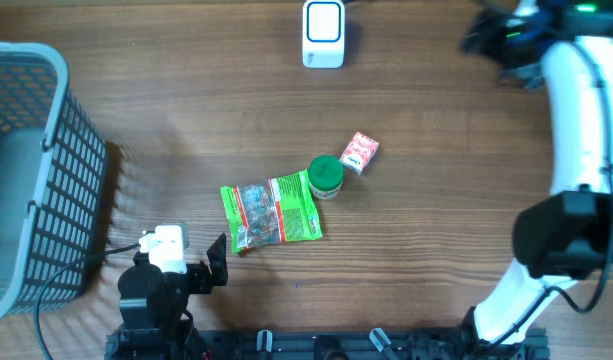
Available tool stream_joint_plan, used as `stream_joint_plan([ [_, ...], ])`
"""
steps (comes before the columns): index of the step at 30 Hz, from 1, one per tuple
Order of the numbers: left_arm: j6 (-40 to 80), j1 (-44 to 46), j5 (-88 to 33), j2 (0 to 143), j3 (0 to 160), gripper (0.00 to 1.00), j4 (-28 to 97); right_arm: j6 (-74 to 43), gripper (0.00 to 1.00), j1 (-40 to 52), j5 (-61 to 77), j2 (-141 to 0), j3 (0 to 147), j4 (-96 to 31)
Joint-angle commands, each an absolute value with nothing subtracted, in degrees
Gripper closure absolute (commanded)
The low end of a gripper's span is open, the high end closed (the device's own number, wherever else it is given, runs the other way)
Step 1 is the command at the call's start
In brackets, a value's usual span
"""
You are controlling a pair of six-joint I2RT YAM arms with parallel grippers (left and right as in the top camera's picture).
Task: Scan the item barcode
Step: 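Swing the Hansaplast box right and release it at the right edge, then reach the right gripper to the red pack and grasp it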
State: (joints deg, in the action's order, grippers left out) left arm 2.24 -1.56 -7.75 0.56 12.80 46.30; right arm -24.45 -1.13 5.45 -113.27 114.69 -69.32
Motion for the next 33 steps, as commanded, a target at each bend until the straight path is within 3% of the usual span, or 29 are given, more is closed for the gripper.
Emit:
stream_joint_plan([
  [1, 2.1, -1.8, -7.4, 0.3, 12.6, 0.00, 46.2, -32.9, 0.00, 6.3, 8.7, -114.9, 109.9, -72.0],
  [6, 2.1, -1.8, -7.4, 0.3, 12.6, 0.00, 46.2, -21.6, 0.03, 13.7, 10.3, -114.9, 100.2, -67.9],
  [9, 2.1, -1.8, -7.4, 0.3, 12.6, 0.00, 46.2, -7.8, 0.08, 14.2, 16.4, -114.9, 91.8, -60.8],
  [12, 2.1, -1.8, -7.4, 0.3, 12.6, 0.00, 46.2, -2.4, 0.08, 13.2, 16.1, -114.9, 84.4, -52.2],
  [16, 2.1, -1.8, -7.4, 0.3, 12.6, 0.00, 46.2, 0.2, 0.00, 12.8, 13.8, -114.9, 80.4, -44.0],
  [23, 2.1, -1.8, -7.4, 0.3, 12.6, 0.00, 46.2, 4.8, 0.01, 12.9, 17.5, -118.6, 80.1, -40.0],
  [29, 2.1, -1.8, -7.4, 0.3, 12.6, 0.00, 46.2, 13.0, 0.35, 12.9, 21.6, -123.9, 80.1, -42.7],
  [30, 2.1, -1.8, -7.4, 0.3, 12.6, 0.00, 46.2, 13.8, 0.46, 12.9, 22.5, -123.9, 80.1, -42.7],
  [32, 2.1, -1.8, -7.4, 0.3, 12.6, 0.00, 46.2, 14.0, 0.83, 12.8, 23.0, -123.9, 80.1, -42.9],
  [33, 2.1, -1.8, -7.4, 0.3, 12.6, 0.00, 46.2, 14.2, 0.89, 12.7, 23.0, -123.9, 80.1, -43.3],
])
